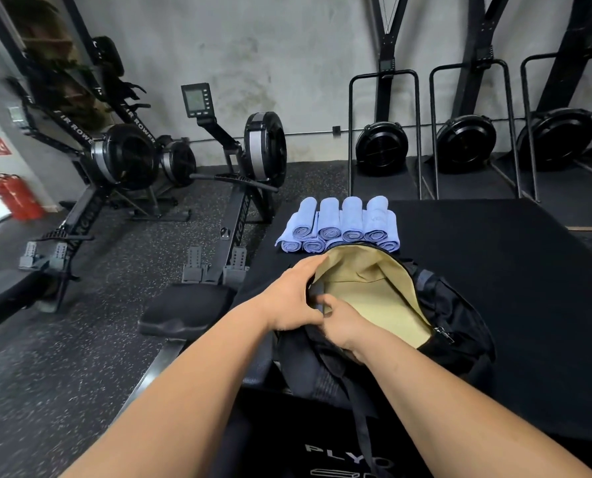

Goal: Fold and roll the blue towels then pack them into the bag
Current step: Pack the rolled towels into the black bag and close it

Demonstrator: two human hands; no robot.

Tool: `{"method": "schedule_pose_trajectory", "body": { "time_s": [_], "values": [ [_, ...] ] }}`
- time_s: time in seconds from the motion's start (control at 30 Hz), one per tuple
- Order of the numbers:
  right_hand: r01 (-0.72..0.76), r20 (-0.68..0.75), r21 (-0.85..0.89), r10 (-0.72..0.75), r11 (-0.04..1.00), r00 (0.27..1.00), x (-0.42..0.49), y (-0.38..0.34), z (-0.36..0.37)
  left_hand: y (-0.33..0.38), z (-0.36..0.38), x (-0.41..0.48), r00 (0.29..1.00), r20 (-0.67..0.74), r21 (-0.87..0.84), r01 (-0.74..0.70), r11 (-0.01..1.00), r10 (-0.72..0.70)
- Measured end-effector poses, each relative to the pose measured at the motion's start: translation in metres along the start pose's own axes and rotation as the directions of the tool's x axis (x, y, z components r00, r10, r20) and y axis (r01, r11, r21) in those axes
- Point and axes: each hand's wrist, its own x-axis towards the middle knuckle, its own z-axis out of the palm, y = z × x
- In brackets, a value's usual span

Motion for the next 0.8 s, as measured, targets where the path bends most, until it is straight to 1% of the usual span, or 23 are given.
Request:
{"method": "schedule_pose_trajectory", "body": {
  "time_s": [0.1, 0.23, 0.4, 0.5, 0.57, 0.63, 0.67, 0.73, 0.8],
  "values": [
    [-0.037, -0.017, -0.009, 0.036, 0.999, 0.999, -0.001, -0.005, -0.006, -0.004, -0.001, 0.0, 1.0, -0.004, -0.038, 0.022, 0.999, -0.022],
    [0.017, -0.035, 0.051, -0.016, 0.999, 0.999, -0.003, -0.003, -0.005, -0.002, -0.003, 0.002, 0.998, -0.039, -0.118, 0.042, 0.992, -0.047],
    [0.082, 0.098, -0.015, -0.08, 0.997, 0.992, 0.001, 0.003, -0.006, -0.006, -0.005, 0.005, 0.994, -0.094, -0.15, 0.036, 0.988, -0.051],
    [0.087, 0.154, -0.024, -0.083, 0.996, 0.985, -0.004, -0.013, -0.028, -0.011, -0.003, 0.009, 0.988, -0.142, -0.136, 0.034, 0.99, -0.054],
    [0.106, 0.083, -0.054, -0.102, 0.993, 0.991, -0.016, -0.032, -0.055, -0.013, 0.001, 0.014, 0.98, -0.195, -0.08, 0.022, 0.997, -0.037],
    [0.166, -0.024, 0.0, -0.166, 0.986, 0.986, -0.026, -0.049, -0.083, -0.014, 0.008, 0.021, 0.968, -0.252, -0.017, 0.014, 1.0, -0.018],
    [0.207, -0.076, 0.045, -0.203, 0.977, 0.976, -0.031, -0.056, -0.098, -0.014, 0.011, 0.025, 0.963, -0.27, 0.003, 0.012, 1.0, -0.01],
    [0.263, -0.213, 0.128, -0.233, 0.956, 0.949, -0.029, -0.062, -0.121, -0.014, 0.019, 0.033, 0.959, -0.281, 0.02, -0.008, 1.0, 0.014],
    [0.288, -0.368, 0.189, -0.204, 0.939, 0.907, -0.021, -0.063, -0.142, -0.013, 0.028, 0.039, 0.958, -0.283, 0.023, -0.035, 0.999, 0.041]
  ]
}}
